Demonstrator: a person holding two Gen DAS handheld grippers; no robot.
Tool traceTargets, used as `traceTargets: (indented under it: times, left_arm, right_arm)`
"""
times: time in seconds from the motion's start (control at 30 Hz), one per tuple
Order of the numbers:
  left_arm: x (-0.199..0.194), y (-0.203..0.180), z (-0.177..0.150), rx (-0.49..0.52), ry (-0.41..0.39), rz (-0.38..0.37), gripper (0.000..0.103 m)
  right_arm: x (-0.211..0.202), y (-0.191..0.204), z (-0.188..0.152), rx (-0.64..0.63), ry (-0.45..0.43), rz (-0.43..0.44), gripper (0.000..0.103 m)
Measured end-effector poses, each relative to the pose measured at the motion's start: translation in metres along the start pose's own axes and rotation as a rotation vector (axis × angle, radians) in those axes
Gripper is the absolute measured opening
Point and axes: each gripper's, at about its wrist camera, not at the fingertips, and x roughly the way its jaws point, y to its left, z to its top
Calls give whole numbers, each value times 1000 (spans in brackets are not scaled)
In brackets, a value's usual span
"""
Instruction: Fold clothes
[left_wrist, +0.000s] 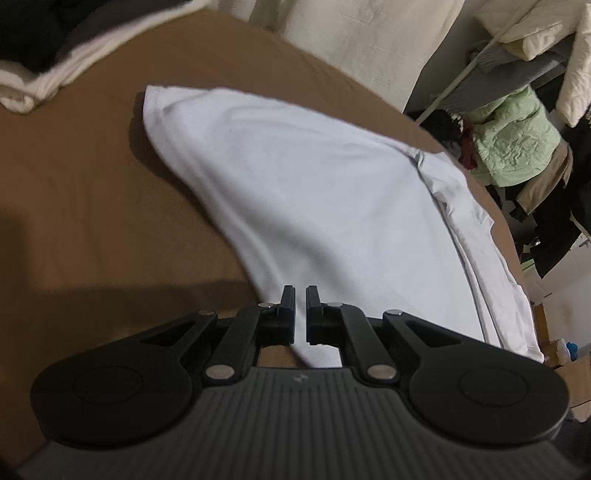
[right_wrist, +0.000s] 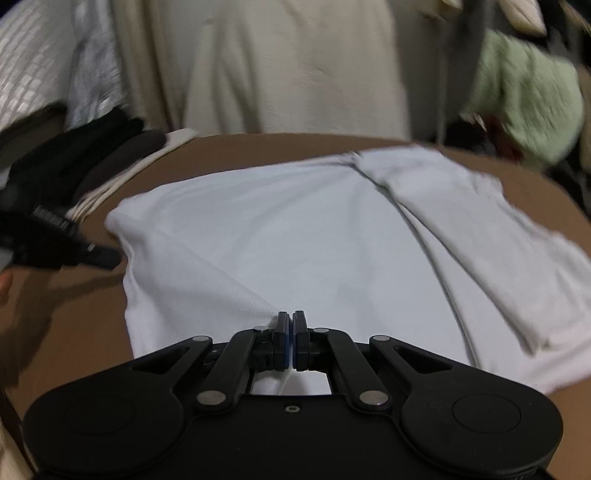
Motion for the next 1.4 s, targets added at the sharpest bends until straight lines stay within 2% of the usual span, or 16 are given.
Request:
traceTargets:
  times: [0.07,0.2,0.37,0.43,0.5,0.53,0.63,0.73,0.8,0.9,1.0,1.03,1.07,1.17,1.27,1.4]
  left_arm:
    - [4,-4,11,26,37,7,3]
    - [2,-3,34,60,3,14,23]
    - [10,20,52,-21,-39,-35,42]
    - [23,33,55,-93,-11,-79,44]
    - [37,45,59,-154,17,-112,44]
    - [43,49,61,-171,26,-117,44]
    - [53,54,71,-193,34,-112,44]
    - [48,55,83,-168,-15,-107,44]
    - [38,57,84,-146,-88,-84,44]
    - [21,60,76,-128,-186,-13,44]
    - [19,67,80,-142,-192,-49,50]
    - [22,71,82,-175,-191,-63,50]
    - [26,74,83,-200,-189,-74,52]
    - [40,74,85,-193,-176,-5,53]
    - [48,66,83,-96,-177,86,54]
    - [50,68,80,-73,-183,68,65]
  right_arm:
    - [3,-13,0,75,26,30,0]
    - [13,-30,-1,202,56,66,0]
    - [4,-60,-7,309,43,-113,15]
    - [-10,-60,-11,349,28,15,16]
    - [-21,-40,-14,282,50,145,31]
    - [-27,-25,-17,217,48,179,48]
    - [-45,27,-33,-108,-9,170,66]
    - [-42,76,-58,-448,40,153,79]
    - [-31,97,-70,-584,93,133,78]
    - [-9,114,-75,-659,133,47,78]
    - [22,122,-72,-716,116,-36,73]
    - [30,125,-71,-757,80,-87,62]
    - [35,125,-66,-777,60,-115,39]
    - [40,114,-33,-729,51,-71,15]
    - [32,90,6,-644,23,-20,14]
    - [19,42,52,-492,-8,8,12]
